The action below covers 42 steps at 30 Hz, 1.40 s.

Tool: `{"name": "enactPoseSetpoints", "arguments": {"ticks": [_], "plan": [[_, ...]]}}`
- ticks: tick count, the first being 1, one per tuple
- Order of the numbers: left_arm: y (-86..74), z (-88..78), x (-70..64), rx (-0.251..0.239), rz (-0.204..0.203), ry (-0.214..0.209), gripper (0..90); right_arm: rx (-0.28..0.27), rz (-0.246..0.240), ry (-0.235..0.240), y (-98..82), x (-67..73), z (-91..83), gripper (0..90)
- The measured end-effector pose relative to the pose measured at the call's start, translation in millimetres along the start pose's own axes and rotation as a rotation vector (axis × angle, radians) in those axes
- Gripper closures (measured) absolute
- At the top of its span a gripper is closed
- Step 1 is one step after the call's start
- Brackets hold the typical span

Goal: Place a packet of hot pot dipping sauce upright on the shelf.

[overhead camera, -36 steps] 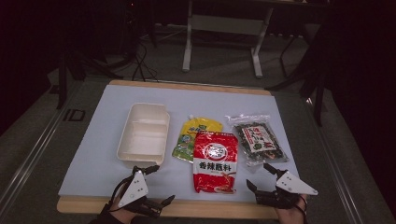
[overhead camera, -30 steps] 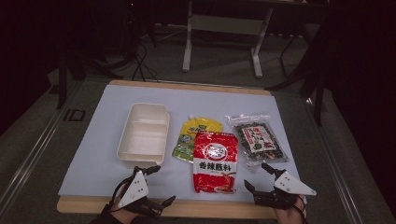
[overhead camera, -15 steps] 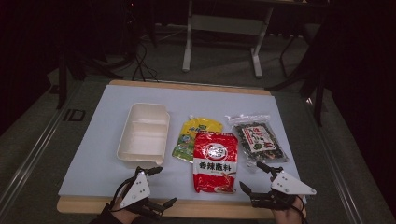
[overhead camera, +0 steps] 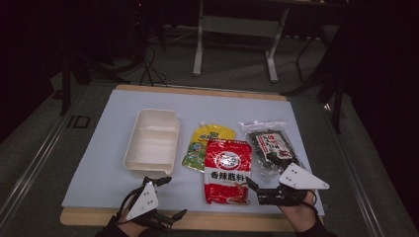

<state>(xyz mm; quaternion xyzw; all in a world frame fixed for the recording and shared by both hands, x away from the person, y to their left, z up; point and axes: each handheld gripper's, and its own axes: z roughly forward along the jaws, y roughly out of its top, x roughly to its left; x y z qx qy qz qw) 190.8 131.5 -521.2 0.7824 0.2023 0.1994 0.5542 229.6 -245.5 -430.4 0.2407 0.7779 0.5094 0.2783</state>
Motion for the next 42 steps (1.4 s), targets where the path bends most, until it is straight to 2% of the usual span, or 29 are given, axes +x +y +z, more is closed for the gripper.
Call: {"name": "enactPoseSetpoints", "arguments": {"ticks": [6,8,12,16,20,31,34,36,39,42], "plan": [[-0.4,-0.1,0.5,0.001,-0.004,-0.002,1.1,0.001,-0.002,-0.024,13.6,-7.0,10.8,9.1],[-0.5,0.0,0.3,0.001,-0.004,-0.003,1.1,0.004,0.001,-0.016,15.1,-8.4,12.4,9.1],[-1.0,0.7,0.6,0.004,-0.005,-0.004,1.1,0.003,0.025,-0.024,23.1,-16.6,20.9,9.1],[-1.8,0.1,1.4,0.008,-0.007,-0.003,1.1,0.034,0.047,-0.021,26.1,-25.4,34.3,9.3],[-3.2,-1.0,2.4,0.010,-0.007,-0.005,1.0,0.051,0.048,-0.042,25.7,-29.1,45.5,11.3],[-5.2,-2.6,2.3,0.016,-0.017,-0.006,1.1,0.109,0.099,-0.083,26.5,-42.9,69.8,17.6],[-5.4,-2.9,2.1,0.018,-0.012,-0.006,1.1,0.165,0.122,-0.089,22.0,-48.1,82.7,19.7],[-5.6,-2.9,2.5,0.018,-0.017,-0.007,1.1,0.172,0.128,-0.093,20.3,-49.7,85.5,20.8],[-6.0,-2.6,2.4,0.022,-0.019,-0.009,1.1,0.199,0.170,-0.105,12.3,-58.3,95.3,25.7],[-5.9,-2.4,2.0,0.022,-0.017,-0.008,1.1,0.215,0.180,-0.116,8.9,-60.8,99.0,27.0]]}}
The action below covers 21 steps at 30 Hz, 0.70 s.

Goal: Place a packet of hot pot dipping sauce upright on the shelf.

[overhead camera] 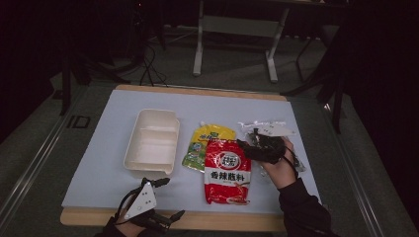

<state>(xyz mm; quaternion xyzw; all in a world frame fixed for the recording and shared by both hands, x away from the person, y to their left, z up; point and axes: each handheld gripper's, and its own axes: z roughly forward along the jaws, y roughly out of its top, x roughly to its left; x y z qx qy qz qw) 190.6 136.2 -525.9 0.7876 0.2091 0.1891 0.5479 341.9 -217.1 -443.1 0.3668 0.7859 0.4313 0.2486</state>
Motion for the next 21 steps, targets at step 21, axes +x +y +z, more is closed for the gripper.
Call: {"name": "enactPoseSetpoints", "arguments": {"ticks": [21], "plan": [[0.1,0.9,-2.1,0.014,0.008,0.009,1.1,0.182,0.077,-0.067,-32.4,-19.7,41.6,36.9]]}}
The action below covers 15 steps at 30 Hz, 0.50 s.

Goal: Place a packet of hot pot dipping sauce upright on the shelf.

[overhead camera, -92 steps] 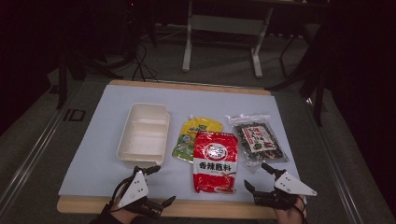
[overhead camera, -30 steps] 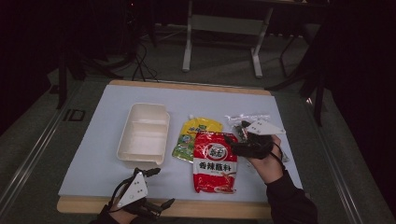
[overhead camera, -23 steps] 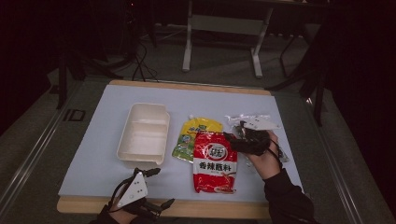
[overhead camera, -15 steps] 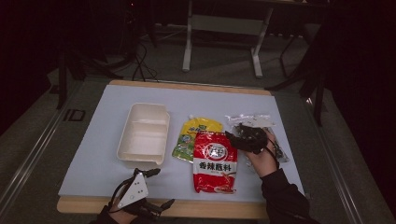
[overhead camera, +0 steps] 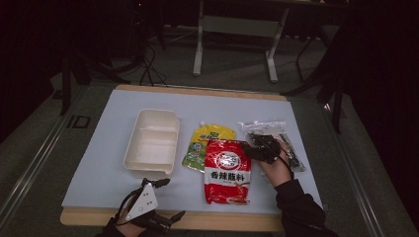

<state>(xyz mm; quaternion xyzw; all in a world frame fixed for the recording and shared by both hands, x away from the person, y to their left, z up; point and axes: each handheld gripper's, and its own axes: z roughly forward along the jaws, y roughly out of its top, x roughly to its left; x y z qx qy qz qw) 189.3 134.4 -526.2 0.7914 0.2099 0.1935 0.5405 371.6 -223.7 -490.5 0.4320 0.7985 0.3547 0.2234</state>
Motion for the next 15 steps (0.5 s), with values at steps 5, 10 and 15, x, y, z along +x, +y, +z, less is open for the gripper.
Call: {"name": "enactPoseSetpoints", "arguments": {"ticks": [5,10,15], "plan": [[-0.2,-0.2,0.3,0.002,0.000,0.000,1.0,0.040,0.005,0.017,-3.1,-2.6,7.1,36.8],[-0.7,-0.3,0.7,0.001,-0.005,0.001,1.1,0.068,-0.002,0.042,-5.0,-4.3,13.9,35.2],[-0.9,-0.2,0.8,0.001,-0.004,0.000,1.1,0.114,0.003,0.067,-5.8,-5.9,20.1,39.3]]}}
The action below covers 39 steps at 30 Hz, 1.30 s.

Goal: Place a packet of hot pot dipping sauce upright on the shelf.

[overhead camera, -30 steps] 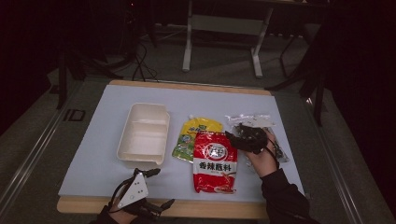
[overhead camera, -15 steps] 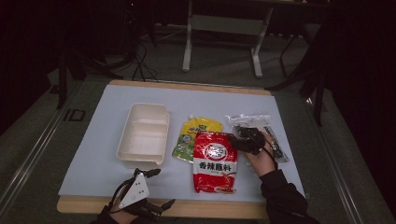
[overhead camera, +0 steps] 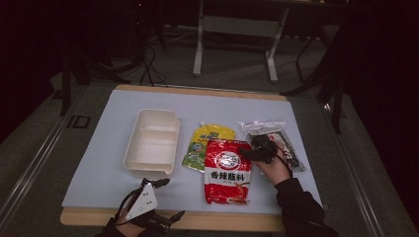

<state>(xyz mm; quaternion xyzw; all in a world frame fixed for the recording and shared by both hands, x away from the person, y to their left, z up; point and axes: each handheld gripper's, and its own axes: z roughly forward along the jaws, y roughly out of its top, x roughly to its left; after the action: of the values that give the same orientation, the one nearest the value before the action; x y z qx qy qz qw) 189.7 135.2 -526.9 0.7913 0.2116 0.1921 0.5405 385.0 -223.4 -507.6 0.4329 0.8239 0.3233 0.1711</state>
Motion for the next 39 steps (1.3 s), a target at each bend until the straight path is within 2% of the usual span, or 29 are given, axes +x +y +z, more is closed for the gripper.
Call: {"name": "enactPoseSetpoints", "arguments": {"ticks": [3,4,5,6,7,8,9,11,14,17,24,29,33,34,36,39], "plan": [[-0.1,0.0,0.0,0.000,-0.001,-0.001,1.0,0.021,0.001,0.013,-0.5,-0.7,1.7,44.2],[-0.1,0.1,0.0,0.000,0.000,-0.001,1.0,0.031,0.000,0.020,-1.1,-1.0,2.4,53.5],[-0.1,0.1,0.0,0.000,0.000,-0.001,1.1,0.033,-0.003,0.015,-1.4,-0.9,2.3,58.3],[-0.1,0.1,0.1,0.001,0.000,-0.001,1.1,0.033,-0.003,0.015,-1.4,-0.9,2.3,58.3],[-0.1,0.2,0.1,0.001,0.001,-0.002,1.1,0.052,-0.029,-0.004,-1.5,-0.5,3.0,72.2],[-0.1,0.2,0.0,0.000,0.000,-0.002,1.1,0.052,-0.029,-0.004,-1.5,-0.5,3.0,72.2],[-0.1,0.3,0.0,0.001,0.002,-0.001,1.1,0.058,-0.045,-0.019,-1.3,-1.9,2.2,84.8],[-0.1,0.2,-0.1,0.000,-0.001,-0.002,1.0,0.056,-0.046,-0.018,-0.9,-2.6,0.8,88.0],[0.0,0.2,0.1,-0.003,-0.005,-0.004,1.0,0.061,-0.065,-0.023,0.7,-1.2,-1.8,89.1],[0.3,0.2,-0.1,-0.002,-0.011,-0.004,1.0,0.058,-0.065,-0.019,1.7,-1.5,-3.9,89.4],[2.6,0.5,-1.2,0.001,-0.033,0.012,1.0,0.022,-0.079,0.000,5.4,1.3,-20.8,89.9],[3.7,0.7,-0.5,0.001,-0.054,0.018,1.1,0.006,-0.100,-0.003,6.9,4.2,-27.5,89.9],[6.7,0.3,-2.4,-0.007,-0.040,0.032,1.1,-0.023,-0.112,0.008,10.0,8.7,-37.6,90.0],[7.7,0.5,-2.6,-0.008,-0.041,0.020,1.0,-0.033,-0.115,0.008,10.7,9.8,-40.5,90.0],[9.9,1.5,-3.2,0.002,-0.061,0.009,1.1,-0.044,-0.125,0.009,12.6,11.8,-46.5,90.0],[13.5,4.1,-4.0,0.050,-0.094,0.003,1.1,-0.070,-0.141,0.009,15.2,14.5,-56.5,90.0]]}}
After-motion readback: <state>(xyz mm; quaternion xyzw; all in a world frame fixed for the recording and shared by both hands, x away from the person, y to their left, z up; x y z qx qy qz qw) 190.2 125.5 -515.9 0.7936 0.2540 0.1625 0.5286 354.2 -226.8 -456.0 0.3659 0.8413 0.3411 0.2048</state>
